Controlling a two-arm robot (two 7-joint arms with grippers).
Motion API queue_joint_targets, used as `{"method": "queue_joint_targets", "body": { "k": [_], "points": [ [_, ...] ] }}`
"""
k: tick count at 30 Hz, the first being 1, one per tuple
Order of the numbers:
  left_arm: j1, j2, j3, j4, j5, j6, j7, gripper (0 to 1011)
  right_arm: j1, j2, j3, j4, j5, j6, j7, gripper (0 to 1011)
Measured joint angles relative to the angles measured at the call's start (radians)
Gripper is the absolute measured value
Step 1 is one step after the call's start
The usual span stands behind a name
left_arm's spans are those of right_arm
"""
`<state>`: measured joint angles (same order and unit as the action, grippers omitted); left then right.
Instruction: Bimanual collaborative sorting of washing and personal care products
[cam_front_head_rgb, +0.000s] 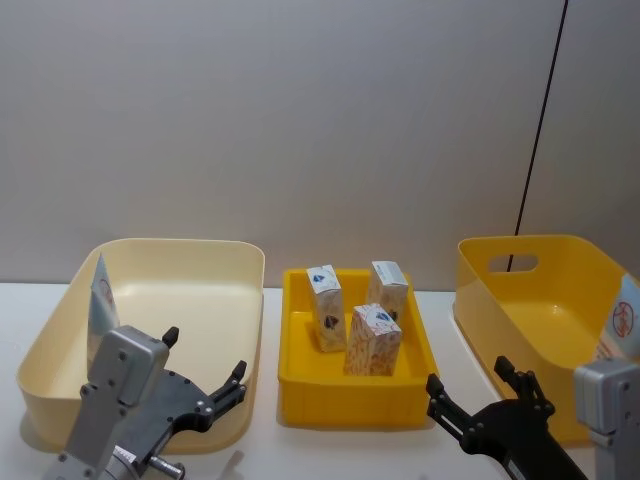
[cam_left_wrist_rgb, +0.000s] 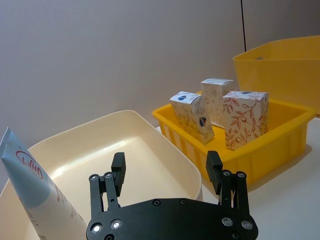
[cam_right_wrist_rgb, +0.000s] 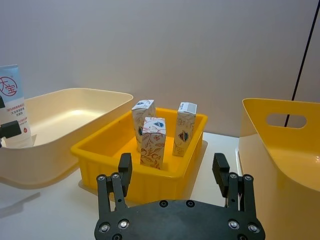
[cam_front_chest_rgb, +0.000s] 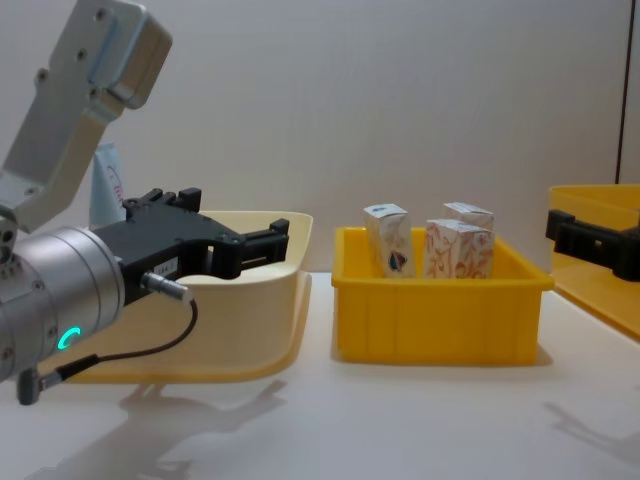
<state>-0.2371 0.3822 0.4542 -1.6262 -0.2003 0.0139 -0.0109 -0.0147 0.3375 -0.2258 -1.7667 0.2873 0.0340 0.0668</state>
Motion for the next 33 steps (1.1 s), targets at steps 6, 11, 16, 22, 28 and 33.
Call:
{"method": "queue_joint_targets", "body": {
  "k": [6, 11, 16, 22, 28, 33],
  "points": [
    [0.0, 0.0, 0.0, 0.0, 0.0, 0.0, 0.0, 1003, 0.0, 0.0, 0.0, 0.0, 0.0, 0.0, 0.0, 1001],
    [0.0, 0.0, 0.0, 0.0, 0.0, 0.0, 0.0, 1003, 0.002, -0.001, 0.0, 0.002, 0.0, 0.0, 0.002, 1001],
    [0.0, 0.0, 0.0, 0.0, 0.0, 0.0, 0.0, 1003, 0.015, -0.004, -0.001, 0.014, 0.002, 0.004, 0.013, 1001],
    [0.0, 0.0, 0.0, 0.0, 0.0, 0.0, 0.0, 1003, 0.051, -0.016, -0.004, 0.048, 0.009, 0.019, 0.029, 1001],
    [0.0, 0.0, 0.0, 0.0, 0.0, 0.0, 0.0, 1003, 0.098, -0.031, -0.011, 0.09, 0.012, 0.036, 0.043, 1001],
    [0.0, 0.0, 0.0, 0.0, 0.0, 0.0, 0.0, 1003, 0.155, -0.05, -0.023, 0.144, 0.01, 0.053, 0.054, 1002]
  ]
}}
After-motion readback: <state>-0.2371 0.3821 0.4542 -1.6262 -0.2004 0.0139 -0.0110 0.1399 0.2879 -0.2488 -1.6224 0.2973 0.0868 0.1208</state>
